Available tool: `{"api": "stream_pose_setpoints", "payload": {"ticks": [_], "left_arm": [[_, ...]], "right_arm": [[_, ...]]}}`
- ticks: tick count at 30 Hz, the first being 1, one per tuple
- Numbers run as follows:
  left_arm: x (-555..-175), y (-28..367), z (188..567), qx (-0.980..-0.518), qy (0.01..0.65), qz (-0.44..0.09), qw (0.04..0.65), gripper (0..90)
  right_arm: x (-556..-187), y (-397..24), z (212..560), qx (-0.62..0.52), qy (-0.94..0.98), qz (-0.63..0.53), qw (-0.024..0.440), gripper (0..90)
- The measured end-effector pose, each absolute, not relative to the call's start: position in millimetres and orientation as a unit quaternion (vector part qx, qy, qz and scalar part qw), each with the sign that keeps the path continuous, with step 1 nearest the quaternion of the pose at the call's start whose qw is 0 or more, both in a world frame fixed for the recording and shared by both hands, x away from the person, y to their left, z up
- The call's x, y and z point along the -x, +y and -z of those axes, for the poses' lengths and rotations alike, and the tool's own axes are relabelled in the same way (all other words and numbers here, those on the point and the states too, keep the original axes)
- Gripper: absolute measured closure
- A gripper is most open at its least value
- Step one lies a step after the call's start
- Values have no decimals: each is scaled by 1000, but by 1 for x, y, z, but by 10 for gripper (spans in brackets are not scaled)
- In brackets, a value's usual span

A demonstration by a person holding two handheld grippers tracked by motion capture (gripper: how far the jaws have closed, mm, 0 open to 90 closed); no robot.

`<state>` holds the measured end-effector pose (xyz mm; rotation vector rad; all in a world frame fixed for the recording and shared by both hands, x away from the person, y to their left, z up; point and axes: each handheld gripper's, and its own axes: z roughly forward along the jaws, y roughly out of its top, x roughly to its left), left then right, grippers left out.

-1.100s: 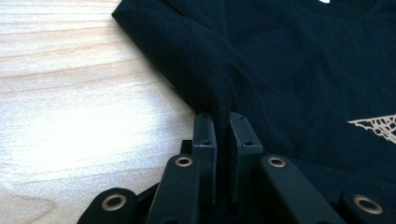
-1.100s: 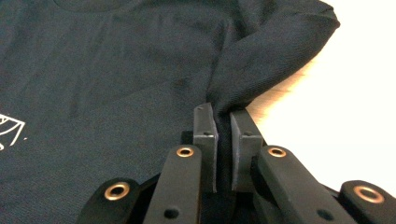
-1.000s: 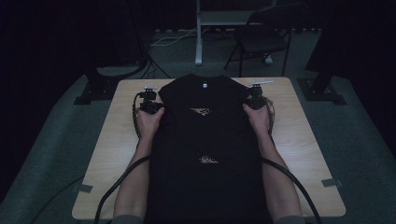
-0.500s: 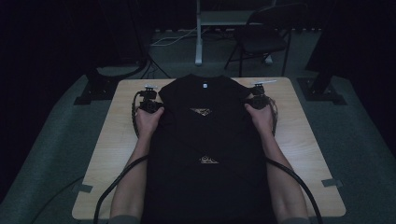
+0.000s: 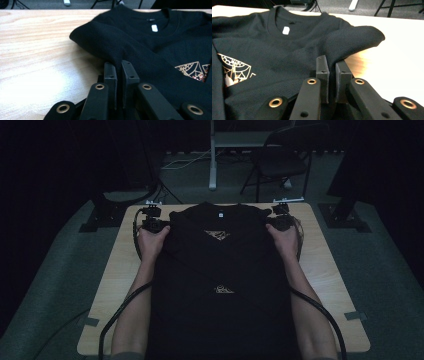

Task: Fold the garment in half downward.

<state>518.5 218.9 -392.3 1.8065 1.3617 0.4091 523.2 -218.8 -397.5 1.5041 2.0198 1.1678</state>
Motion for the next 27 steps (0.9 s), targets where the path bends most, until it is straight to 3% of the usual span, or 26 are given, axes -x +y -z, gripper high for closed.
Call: {"api": "stream_pose_setpoints", "payload": {"ticks": [13,27], "left_arm": [[-485,233,397,-710,521,-145,451,853],[-434,240,389,-728,466,-165,476,852]], "right_arm": [[-493,-228,402,-511,709,-450,182,844],[-438,-236,391,-451,715,-490,210,843]]}}
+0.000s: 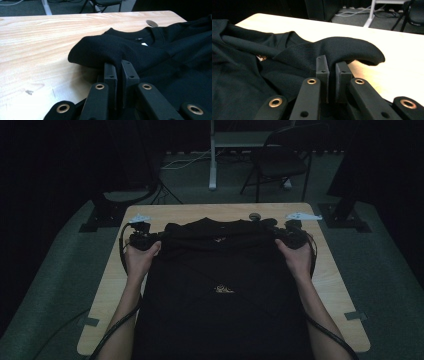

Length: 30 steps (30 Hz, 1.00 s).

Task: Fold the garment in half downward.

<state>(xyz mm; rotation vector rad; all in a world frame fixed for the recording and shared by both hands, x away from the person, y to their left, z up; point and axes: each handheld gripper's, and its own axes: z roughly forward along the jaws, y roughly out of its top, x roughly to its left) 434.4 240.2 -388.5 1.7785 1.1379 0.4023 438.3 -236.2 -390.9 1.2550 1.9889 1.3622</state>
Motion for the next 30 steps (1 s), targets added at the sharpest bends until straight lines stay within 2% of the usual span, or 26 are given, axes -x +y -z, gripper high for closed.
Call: {"api": "stream_pose_setpoints", "payload": {"ticks": [17,30], "left_arm": [[-364,251,401,-732,438,-151,500,852],[-334,253,425,-740,441,-130,491,851]], "right_arm": [[-364,-245,396,-395,730,-517,208,842],[-322,-245,420,-390,740,-509,204,841]]}}
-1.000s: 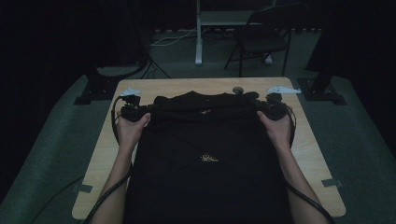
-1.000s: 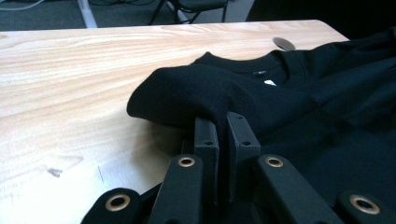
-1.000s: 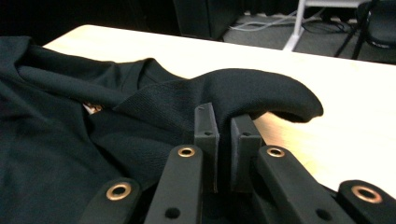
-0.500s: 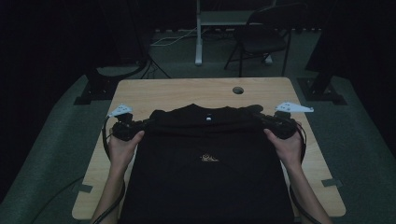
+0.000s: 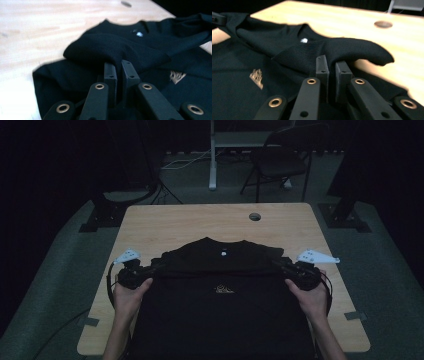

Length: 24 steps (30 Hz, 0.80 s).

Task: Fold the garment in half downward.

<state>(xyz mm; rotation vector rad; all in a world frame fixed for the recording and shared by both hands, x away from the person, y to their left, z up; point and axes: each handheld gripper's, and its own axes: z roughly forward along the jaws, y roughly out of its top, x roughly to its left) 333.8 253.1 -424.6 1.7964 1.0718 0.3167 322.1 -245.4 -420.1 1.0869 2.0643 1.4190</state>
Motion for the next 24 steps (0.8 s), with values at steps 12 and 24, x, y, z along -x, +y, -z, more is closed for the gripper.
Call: {"api": "stream_pose_setpoints", "payload": {"ticks": [12,24], "left_arm": [[-314,248,451,-761,457,-113,446,848],[-308,240,456,-778,455,-129,414,844]], "right_arm": [[-292,-241,442,-399,778,-450,182,840],[-290,-236,461,-414,801,-405,153,838]]}}
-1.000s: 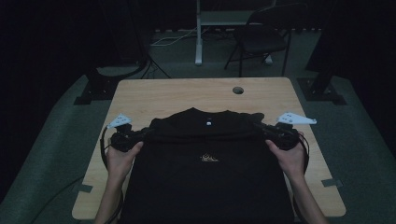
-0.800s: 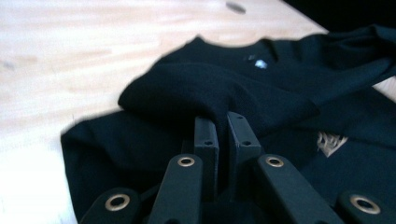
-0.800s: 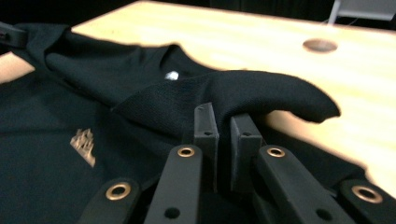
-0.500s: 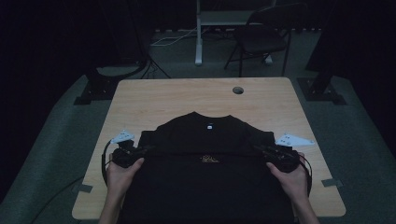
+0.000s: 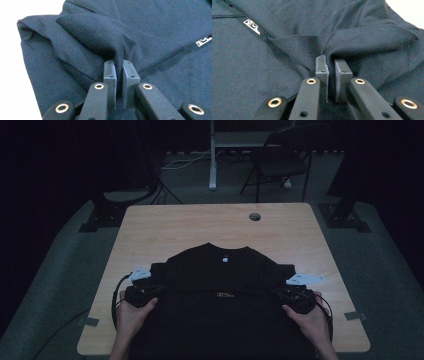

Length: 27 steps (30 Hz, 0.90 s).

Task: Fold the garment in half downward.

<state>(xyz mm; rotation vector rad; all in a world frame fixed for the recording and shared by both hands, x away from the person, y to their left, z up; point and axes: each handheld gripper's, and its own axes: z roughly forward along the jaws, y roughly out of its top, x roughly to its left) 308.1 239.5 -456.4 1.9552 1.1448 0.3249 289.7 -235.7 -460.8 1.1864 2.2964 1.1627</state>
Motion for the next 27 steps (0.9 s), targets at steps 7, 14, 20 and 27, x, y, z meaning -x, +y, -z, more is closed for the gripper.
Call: {"api": "stream_pose_setpoints", "payload": {"ticks": [7,14,20,27], "left_arm": [[-312,239,457,-780,450,-131,414,840],[-324,237,457,-780,448,-134,416,834],[-338,234,457,-778,451,-134,417,824],[-357,228,455,-776,460,-137,410,824]], "right_arm": [[-295,-236,461,-423,798,-405,142,831],[-304,-236,459,-435,795,-400,135,829],[-316,-236,457,-439,796,-393,136,828],[-336,-236,455,-447,796,-383,142,826]]}}
